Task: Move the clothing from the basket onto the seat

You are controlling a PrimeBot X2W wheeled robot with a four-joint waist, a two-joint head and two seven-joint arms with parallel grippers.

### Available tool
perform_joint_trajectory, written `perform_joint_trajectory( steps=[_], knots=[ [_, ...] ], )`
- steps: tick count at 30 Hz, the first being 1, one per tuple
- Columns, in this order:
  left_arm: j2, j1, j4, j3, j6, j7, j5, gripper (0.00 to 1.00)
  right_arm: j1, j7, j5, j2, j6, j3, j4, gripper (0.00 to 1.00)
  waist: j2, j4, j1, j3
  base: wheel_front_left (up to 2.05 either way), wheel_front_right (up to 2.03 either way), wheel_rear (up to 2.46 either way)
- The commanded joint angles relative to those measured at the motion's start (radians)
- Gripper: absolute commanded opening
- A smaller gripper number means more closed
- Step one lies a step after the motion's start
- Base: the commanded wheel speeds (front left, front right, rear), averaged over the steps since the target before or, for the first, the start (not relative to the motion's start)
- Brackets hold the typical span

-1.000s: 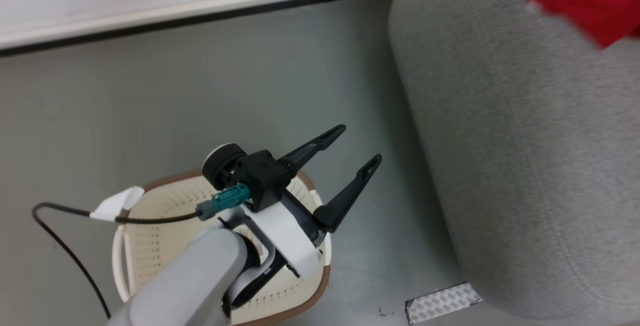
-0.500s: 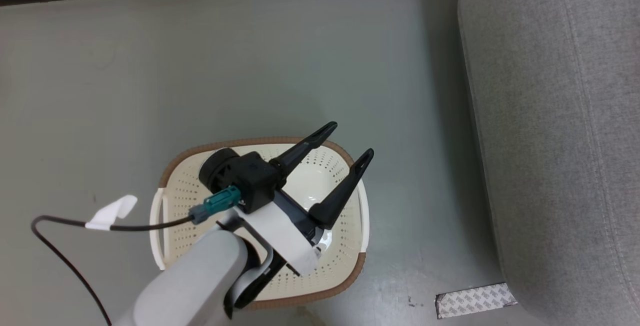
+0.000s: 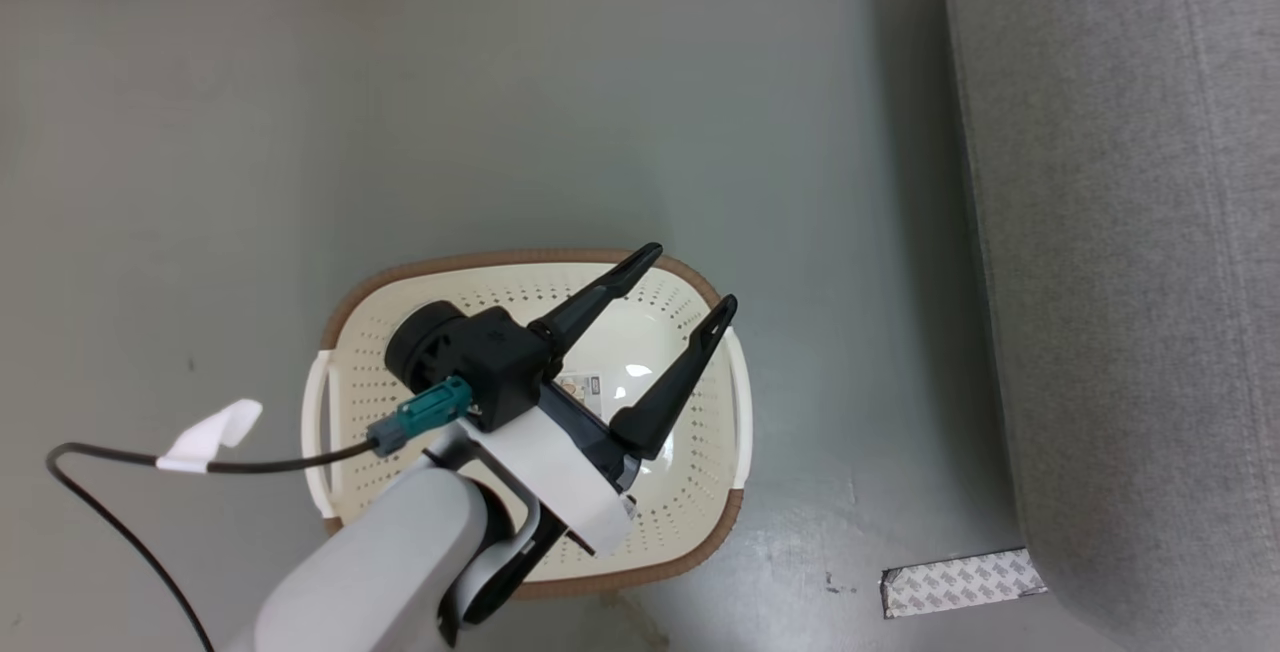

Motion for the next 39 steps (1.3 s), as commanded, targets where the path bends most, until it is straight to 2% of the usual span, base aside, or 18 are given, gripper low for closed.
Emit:
perform_joint_trajectory(
  steps=[1,5,6,7,8,9,15,23,28,34,39],
  knots=[
    [0.010,0.010,-0.011,0.002,0.005,0.003,0.002,1.00,0.017,-0.009,-0.033,0.016,-0.003,-0.033,0.015,0.00,0.0000,0.009,0.0000,0.005,0.00,0.00,0.00],
    [0.027,0.018,-0.028,0.007,0.017,0.006,0.006,1.00,0.029,-0.008,-0.124,0.073,-0.003,-0.093,0.027,0.00,0.0000,0.021,0.0000,0.006,0.00,0.00,0.00],
    [0.029,0.019,-0.031,0.008,0.020,0.006,0.005,1.00,0.031,-0.008,-0.147,0.086,-0.003,-0.102,0.027,0.12,0.0000,0.022,0.0000,0.004,0.00,0.00,0.00],
    [0.030,0.020,-0.033,0.008,0.020,0.006,0.004,1.00,0.033,-0.008,-0.168,0.100,-0.003,-0.113,0.041,0.34,0.0000,0.023,0.0000,0.002,0.00,0.00,0.00],
    [0.032,0.022,-0.033,0.008,0.022,0.006,0.003,1.00,0.032,-0.008,-0.184,0.111,-0.003,-0.117,0.051,0.72,0.0000,0.024,0.0000,-0.001,0.00,0.00,0.00],
    [0.033,0.024,-0.034,0.008,0.024,0.005,0.002,1.00,0.028,-0.008,-0.199,0.113,-0.003,-0.125,0.055,1.00,0.0000,0.025,0.0000,-0.004,0.00,0.00,0.00],
    [0.026,0.033,-0.027,0.008,0.030,-0.008,-0.007,1.00,0.016,-0.008,-0.299,0.113,-0.003,-0.123,0.075,1.00,0.0000,0.021,0.0000,-0.030,0.00,0.00,0.00],
    [0.020,0.049,-0.009,0.014,0.036,-0.032,-0.026,1.00,0.052,-0.008,-0.305,0.111,-0.003,-0.042,0.062,1.00,0.0000,-0.006,0.0000,-0.067,0.00,0.00,0.00],
    [0.013,0.058,0.012,0.019,0.036,-0.054,-0.033,1.00,0.161,-0.007,-0.245,0.140,-0.003,0.039,-0.048,1.00,0.0000,-0.021,0.0000,-0.109,0.00,0.00,0.00],
    [0.004,0.092,0.046,0.039,0.044,-0.086,-0.050,1.00,0.371,-0.007,-0.160,0.196,-0.003,0.120,-0.274,1.00,0.0000,-0.026,0.0000,-0.189,0.00,0.00,0.00],
    [-0.004,0.149,0.078,0.064,0.059,-0.104,-0.064,1.00,0.526,-0.007,-0.106,0.248,-0.003,0.185,-0.429,1.00,0.0000,-0.004,0.0000,-0.279,0.00,0.00,0.00]
  ],
)
